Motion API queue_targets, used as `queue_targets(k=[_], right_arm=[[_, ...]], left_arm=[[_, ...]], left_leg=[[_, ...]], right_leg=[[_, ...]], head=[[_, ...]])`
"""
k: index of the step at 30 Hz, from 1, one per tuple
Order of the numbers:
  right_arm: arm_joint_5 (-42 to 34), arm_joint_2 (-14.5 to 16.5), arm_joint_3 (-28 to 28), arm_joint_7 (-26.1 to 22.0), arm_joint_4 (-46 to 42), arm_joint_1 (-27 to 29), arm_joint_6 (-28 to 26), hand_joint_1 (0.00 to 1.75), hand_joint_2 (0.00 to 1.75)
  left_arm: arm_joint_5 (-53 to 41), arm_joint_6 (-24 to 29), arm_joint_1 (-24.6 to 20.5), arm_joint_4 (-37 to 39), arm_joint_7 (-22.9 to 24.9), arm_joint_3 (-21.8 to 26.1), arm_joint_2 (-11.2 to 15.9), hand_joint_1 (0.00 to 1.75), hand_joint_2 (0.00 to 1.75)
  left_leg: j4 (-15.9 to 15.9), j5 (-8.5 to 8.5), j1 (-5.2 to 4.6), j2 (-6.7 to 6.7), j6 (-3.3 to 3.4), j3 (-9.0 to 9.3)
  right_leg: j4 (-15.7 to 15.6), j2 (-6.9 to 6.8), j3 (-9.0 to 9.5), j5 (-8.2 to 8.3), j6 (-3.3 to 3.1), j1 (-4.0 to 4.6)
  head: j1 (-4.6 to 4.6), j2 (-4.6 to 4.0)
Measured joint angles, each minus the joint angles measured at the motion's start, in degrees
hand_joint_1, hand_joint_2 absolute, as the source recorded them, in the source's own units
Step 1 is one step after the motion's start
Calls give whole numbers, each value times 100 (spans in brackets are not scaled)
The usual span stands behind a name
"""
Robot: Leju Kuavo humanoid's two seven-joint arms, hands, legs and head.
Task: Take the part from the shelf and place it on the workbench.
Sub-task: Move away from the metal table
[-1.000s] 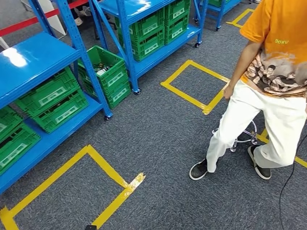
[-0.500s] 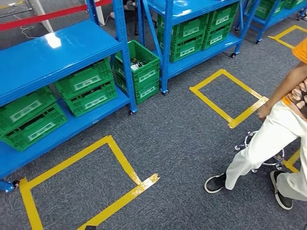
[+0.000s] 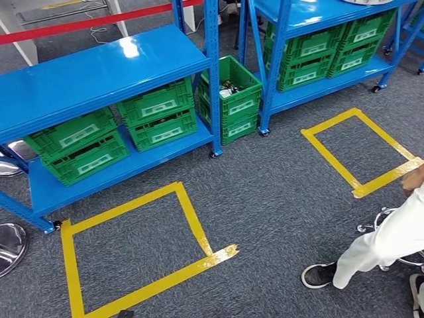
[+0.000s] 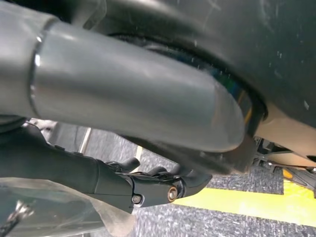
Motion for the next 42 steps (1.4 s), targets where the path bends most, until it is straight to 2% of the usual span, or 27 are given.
queue_targets(k=[1,2,4,5,6,8,10,12,13,15,17,18,19,20,22,23,24,26,28,30,32,33,34,35,37,39,42], right_arm=[[0,0,-1,1,0,12,-1,0,0],[0,-2,-1,1,0,26,-2,0,0],[0,-5,-1,1,0,42,-4,0,0],[1,-5,-1,2,0,42,-4,0,0],[3,-5,-1,4,0,41,-2,0,0],[24,-4,-2,9,0,47,13,0,0],[69,-5,-2,17,0,57,30,0,0],[107,-6,-2,25,-1,47,35,0,0],[124,-8,-2,26,-3,38,34,0,0],[145,-11,-2,22,-8,24,38,0,0],[154,-13,-2,16,-9,13,55,0,0],[155,-13,-2,15,-9,-2,64,0,0],[155,-13,-2,17,-9,-17,72,0,0],[156,-13,-2,20,-9,-28,78,0,0],[157,-14,-2,33,-9,-35,84,0,0],[158,-13,-2,42,-5,-30,86,0,0],[158,-11,-2,55,-2,-30,87,0,0],[145,0,-4,94,6,-33,73,0,0],[120,22,-8,138,5,-42,28,0,0],[112,43,-11,172,2,-37,-10,0,0],[122,49,-14,196,1,-15,-22,0,0],[132,49,-16,202,1,-6,-22,0,0],[143,49,-19,206,1,0,-22,0,0],[153,49,-25,209,1,1,-19,0,0],[167,49,-37,218,0,0,4,0,0],[173,54,-47,226,7,9,42,0,0],[175,64,-58,230,13,5,70,0,0]], left_arm=[[0,0,-6,0,0,0,-2,0,0],[0,0,-12,0,0,0,-3,0,0],[-1,2,-7,0,1,0,-3,0,0],[3,4,1,0,3,1,-2,0,0],[18,8,8,0,4,1,-1,0,0],[81,20,8,0,7,5,0,0,0],[155,30,-5,0,11,15,-4,0,0],[203,51,6,0,40,28,-4,0,0],[217,68,26,0,58,36,-3,0,0],[246,79,40,0,72,51,-3,0,0],[278,36,21,0,40,63,-5,0,0],[303,6,12,0,14,69,-6,0,0],[326,-16,8,0,-10,78,-6,0,0],[344,-28,8,0,-31,94,-7,0,0],[365,-33,7,0,-55,132,-7,0,0],[368,-33,3,0,-58,148,-4,0,0],[368,-33,0,0,-61,156,-3,0,0],[361,-24,3,0,-62,163,-2,0,0],[352,1,18,0,-50,167,-4,0,0],[349,34,13,0,-24,170,-10,0,0],[348,63,-8,0,-1,172,-18,0,0],[348,73,-13,0,7,173,-21,0,0],[348,81,-8,0,13,174,-23,0,0],[348,85,1,0,17,175,-25,0,0],[341,90,17,0,26,179,-25,0,0],[325,90,22,0,30,179,-20,0,0],[304,91,17,0,38,179,-8,0,0]], left_leg=[[339,-169,-8,197,-19,-158],[732,-343,-1,296,-35,-347],[1243,-478,11,345,-42,-592],[1195,-382,10,356,-31,-566],[936,-197,3,388,-9,-434],[165,145,-53,611,67,-40],[-267,213,-119,803,141,175],[-332,186,-138,744,192,191],[-369,203,-124,677,218,204],[-442,246,-78,553,276,231],[-462,261,-53,430,307,229],[-462,259,-51,359,310,228],[-460,258,-49,285,311,235],[-457,256,-44,202,309,246],[-434,240,-24,20,281,268],[-406,226,-20,-57,254,265],[-377,214,-19,-127,223,244],[-352,194,-17,-219,152,189],[-349,171,-3,-239,88,170],[-99,52,-8,-11,34,75],[589,-221,-7,264,-7,-275],[973,-336,1,315,-16,-501],[1234,-358,6,334,-16,-674],[1305,-269,9,339,-7,-765],[812,206,3,339,48,-645],[217,495,-36,350,130,-397],[-203,290,-128,369,232,-95]], right_leg=[[-3,-98,13,-10,-26,17],[-3,-198,18,-22,-45,33],[-3,-385,28,-46,-66,61],[-3,-465,41,-59,-71,72],[-3,-538,62,-74,-71,82],[-1,-671,101,-121,-51,110],[-4,-798,125,-168,-2,137],[-25,-927,181,-193,48,149],[-18,-898,195,-219,75,148],[247,-602,86,-388,130,130],[962,-279,-287,-716,167,104],[1335,-232,-490,-842,180,99],[1560,-220,-624,-864,192,97],[1567,-214,-659,-764,202,91],[955,-127,-440,-303,227,57],[582,2,-295,-130,244,33],[283,125,-177,-37,240,11],[77,271,-93,-77,181,4],[41,212,-36,-101,82,6],[21,124,52,-117,3,2],[11,17,139,-175,-42,21],[12,-33,181,-215,-51,34],[11,-71,230,-264,-52,45],[11,-98,285,-315,-53,56],[6,-127,432,-425,-55,78],[-36,-145,541,-543,-32,86],[-109,-168,704,-588,84,46]], head=[[-13,0],[-25,0],[-23,0],[-25,0],[-25,0],[-25,0],[-21,0],[-18,0],[-14,0],[11,0],[34,0],[35,0],[33,0],[34,0],[33,0],[42,0],[50,0],[56,0],[40,0],[4,0],[-31,0],[-32,0],[-34,0],[-33,0],[-35,0],[-15,-1],[-6,-2]])
